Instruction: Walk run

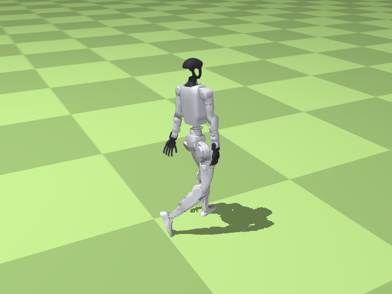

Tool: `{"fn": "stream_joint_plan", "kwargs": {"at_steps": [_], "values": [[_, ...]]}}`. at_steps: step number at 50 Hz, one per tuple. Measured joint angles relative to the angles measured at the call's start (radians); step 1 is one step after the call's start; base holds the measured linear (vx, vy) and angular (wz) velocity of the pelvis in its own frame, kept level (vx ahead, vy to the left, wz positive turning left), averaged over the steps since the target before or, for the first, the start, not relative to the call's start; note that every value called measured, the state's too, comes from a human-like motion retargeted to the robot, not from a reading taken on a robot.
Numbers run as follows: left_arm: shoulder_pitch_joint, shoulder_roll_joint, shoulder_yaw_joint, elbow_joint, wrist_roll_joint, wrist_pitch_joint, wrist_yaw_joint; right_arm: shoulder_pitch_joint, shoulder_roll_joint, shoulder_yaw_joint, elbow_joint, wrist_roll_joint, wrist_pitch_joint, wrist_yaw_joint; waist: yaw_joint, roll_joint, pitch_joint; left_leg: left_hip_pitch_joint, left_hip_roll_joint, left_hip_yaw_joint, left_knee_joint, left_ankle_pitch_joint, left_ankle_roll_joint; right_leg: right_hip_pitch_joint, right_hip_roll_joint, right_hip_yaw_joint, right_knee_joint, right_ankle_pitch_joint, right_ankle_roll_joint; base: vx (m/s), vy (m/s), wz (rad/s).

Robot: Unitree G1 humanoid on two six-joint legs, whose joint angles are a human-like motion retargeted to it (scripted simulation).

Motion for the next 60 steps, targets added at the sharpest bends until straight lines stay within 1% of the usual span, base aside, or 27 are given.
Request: {"fn": "stream_joint_plan", "kwargs": {"at_steps": [2,5,8,12,15,17,20,22,23,25,27,28,30,32,34,39,43,45,47,48,50,51,52,53,55,57,60], "values": [[-0.058,0.012,-0.026,-0.042,-0.081,-0.028,0.028,0.038,-0.007,-0.029,0.017,-0.058,-0.015,0.026,-0.039,0.006,0.018,0.099,-0.016,0.034,-0.065,-0.017,-0.012,-0.139,-0.047,-0.003,0.166,-0.139,-0.004,1.07,-0.06,0.15],[-0.155,0.031,-0.048,-0.107,-0.164,-0.062,0.068,0.101,0.0,-0.086,0.021,-0.093,-0.043,0.01,-0.121,-0.038,0.034,0.224,-0.13,0.032,-0.212,0.002,-0.022,-0.393,-0.117,0.04,0.284,-0.273,0.059,0.83,-0.08,0.74],[-0.243,0.059,-0.07,-0.178,-0.198,-0.095,0.048,0.172,0.006,-0.11,0.033,-0.024,-0.057,0.002,-0.217,-0.053,0.022,0.316,-0.193,0.033,-0.294,-0.015,-0.032,-0.569,-0.122,0.021,0.13,-0.366,0.068,1.03,-0.14,1.11],[-0.349,0.114,-0.111,-0.286,-0.217,-0.134,-0.005,0.227,0.028,-0.161,0.056,0.043,-0.03,0.02,-0.32,-0.073,0.016,0.433,-0.246,-0.017,-0.351,-0.067,-0.074,-0.734,-0.101,0.025,-0.273,-0.475,0.055,0.96,-0.26,1.02],[-0.397,0.155,-0.152,-0.37,-0.227,-0.169,-0.014,0.233,0.046,-0.203,0.064,0.075,-0.001,0.057,-0.375,-0.068,0.003,0.51,-0.256,-0.043,-0.365,-0.112,-0.093,-0.838,-0.034,0.127,-0.526,-0.485,0.075,0.98,-0.35,0.86],[-0.395,0.154,-0.172,-0.412,-0.23,-0.19,0.001,0.231,0.05,-0.229,0.054,0.098,0.009,0.08,-0.374,-0.067,-0.014,0.541,-0.275,-0.096,-0.344,-0.109,-0.107,-0.858,-0.036,0.083,-0.529,-0.497,0.08,1.2,-0.38,0.3],[-0.33,0.125,-0.155,-0.439,-0.226,-0.22,0.037,0.218,0.058,-0.245,0.021,0.123,0.015,0.078,-0.396,-0.048,-0.053,0.576,-0.277,-0.124,-0.284,0.02,-0.165,-0.852,-0.033,0.066,-0.414,-0.479,-0.018,1.26,-0.32,0.27],[-0.251,0.092,-0.115,-0.416,-0.192,-0.223,0.028,0.209,0.058,-0.238,0.005,0.135,0.008,0.059,-0.435,-0.05,-0.066,0.62,-0.27,-0.039,-0.208,0.251,-0.175,-0.799,-0.063,0.106,-0.372,-0.398,-0.014,1.59,-0.44,0.69],[-0.211,0.069,-0.096,-0.399,-0.16,-0.215,0.019,0.204,0.06,-0.25,-0.007,0.137,0.002,0.051,-0.445,-0.053,-0.068,0.634,-0.227,0.063,-0.148,0.381,-0.15,-0.785,-0.093,0.143,-0.313,-0.422,-0.024,1.45,-0.4,0.62],[-0.147,0.018,-0.074,-0.346,-0.112,-0.191,0.027,0.188,0.06,-0.259,-0.045,0.147,-0.008,0.054,-0.398,-0.097,-0.054,0.608,-0.214,0.169,0.064,0.566,-0.087,-0.702,-0.116,0.245,-0.275,-0.495,-0.008,1.13,-0.27,-0.21],[-0.098,-0.011,-0.049,-0.261,-0.093,-0.172,0.041,0.16,0.054,-0.216,-0.074,0.18,-0.019,0.049,-0.346,-0.164,-0.051,0.552,-0.218,0.236,0.252,0.505,-0.016,-0.588,-0.158,0.211,-0.298,-0.545,-0.01,1.12,-0.33,-0.66],[-0.084,-0.014,-0.041,-0.208,-0.09,-0.172,0.044,0.133,0.055,-0.197,-0.082,0.2,-0.024,0.031,-0.334,-0.176,-0.043,0.508,-0.174,0.268,0.351,0.412,0.017,-0.533,-0.179,0.165,-0.316,-0.555,-0.001,1.16,-0.37,-0.28],[-0.057,-0.015,-0.031,-0.12,-0.085,-0.183,0.037,0.072,0.058,-0.174,-0.098,0.228,-0.027,-0.021,-0.294,-0.189,-0.018,0.388,-0.098,0.292,0.485,0.289,0.045,-0.424,-0.147,0.149,-0.389,-0.563,0.011,0.98,-0.28,-0.25],[-0.024,-0.016,-0.018,-0.055,-0.075,-0.188,0.034,0.024,0.063,-0.145,-0.133,0.245,-0.043,-0.043,-0.241,-0.179,0.004,0.237,-0.078,0.233,0.514,0.212,0.0,-0.327,-0.092,0.136,-0.483,-0.542,0.027,1.18,-0.28,-0.49],[0.014,-0.016,-0.002,-0.007,-0.07,-0.176,0.048,-0.01,0.062,-0.111,-0.183,0.243,-0.07,-0.024,-0.185,-0.168,0.016,0.118,-0.096,0.197,0.429,0.162,-0.033,-0.24,-0.042,0.097,-0.563,-0.535,0.036,1.15,-0.31,-0.61],[0.09,-0.017,0.048,0.049,-0.07,-0.115,0.064,-0.111,0.022,-0.058,-0.29,0.2,-0.084,0.039,-0.034,-0.128,0.053,-0.116,-0.144,0.131,0.023,0.113,-0.05,-0.07,0.065,0.15,-0.659,-0.566,0.1,0.96,-0.21,-0.8],[0.107,-0.029,0.099,0.049,-0.037,-0.059,0.005,-0.188,-0.016,-0.042,-0.315,0.162,-0.069,0.046,0.033,-0.133,0.062,-0.253,-0.213,-0.015,-0.229,0.11,-0.093,0.012,0.067,0.193,-0.659,-0.576,0.162,0.96,-0.1,-0.5],[0.108,-0.033,0.115,0.049,-0.03,-0.033,-0.018,-0.193,-0.013,-0.034,-0.309,0.154,-0.059,0.044,0.035,-0.13,0.053,-0.256,-0.229,0.003,-0.242,0.129,-0.073,0.05,0.07,0.211,-0.637,-0.541,0.204,1.37,-0.09,-0.04],[0.101,-0.034,0.114,0.049,-0.03,-0.014,-0.03,-0.156,-0.004,-0.038,-0.297,0.147,-0.054,0.05,0.032,-0.124,0.031,-0.226,-0.233,0.056,-0.179,0.178,0.006,0.078,0.082,0.227,-0.593,-0.432,0.241,1.23,-0.09,0.03],[0.098,-0.036,0.111,0.049,-0.027,-0.012,-0.031,-0.126,-0.002,-0.046,-0.286,0.143,-0.055,0.055,0.049,-0.121,0.023,-0.202,-0.217,0.066,-0.168,0.22,0.016,0.089,0.089,0.245,-0.558,-0.344,0.246,1.31,-0.09,-0.56],[0.077,-0.047,0.117,0.049,-0.021,-0.021,-0.035,-0.072,0.014,-0.059,-0.247,0.126,-0.071,0.045,0.092,-0.115,0.01,-0.212,-0.197,-0.079,-0.059,0.188,0.042,0.087,0.044,0.166,-0.449,-0.098,0.199,1.82,-0.07,-1.05],[0.063,-0.054,0.116,0.045,-0.032,-0.028,-0.039,-0.046,0.028,-0.045,-0.224,0.125,-0.075,0.02,0.072,-0.101,0.011,-0.177,-0.176,-0.093,-0.026,0.137,0.037,0.051,0.046,0.198,-0.34,0.009,0.196,1.52,-0.07,-0.63],[0.048,-0.057,0.11,0.037,-0.045,-0.034,-0.043,-0.024,0.039,-0.033,-0.199,0.125,-0.075,-0.001,0.05,-0.081,0.011,-0.132,-0.153,-0.093,-0.01,0.092,0.034,0.017,0.045,0.201,-0.229,0.09,0.179,1.08,-0.08,-0.06],[0.032,-0.053,0.091,0.022,-0.065,-0.036,-0.05,-0.008,0.042,-0.022,-0.171,0.127,-0.07,-0.015,0.024,-0.05,0.012,-0.065,-0.126,-0.065,-0.026,0.059,0.038,-0.012,0.038,0.147,-0.114,0.118,0.133,1.1,-0.05,-0.02],[-0.011,-0.04,0.04,-0.011,-0.116,-0.044,-0.041,0.014,0.038,-0.021,-0.119,0.107,-0.058,-0.022,-0.009,-0.02,0.017,0.051,-0.072,0.029,-0.066,0.019,0.018,-0.111,-0.025,0.071,0.115,-0.048,0.065,1.04,-0.05,-0.04],[-0.07,-0.028,-0.001,-0.051,-0.153,-0.054,0.0,0.039,0.044,-0.048,-0.093,0.062,-0.054,-0.035,-0.065,-0.024,0.033,0.142,-0.122,-0.002,-0.144,0.016,0.003,-0.264,-0.076,0.076,0.264,-0.19,0.066,1.17,-0.13,0.42],[-0.15,-0.002,-0.049,-0.11,-0.171,-0.076,0.037,0.083,0.048,-0.081,-0.073,0.049,-0.066,-0.061,-0.158,-0.036,0.042,0.248,-0.175,0.007,-0.248,0.024,-0.016,-0.44,-0.111,0.066,0.287,-0.28,0.1,0.91,-0.14,0.95]]}}
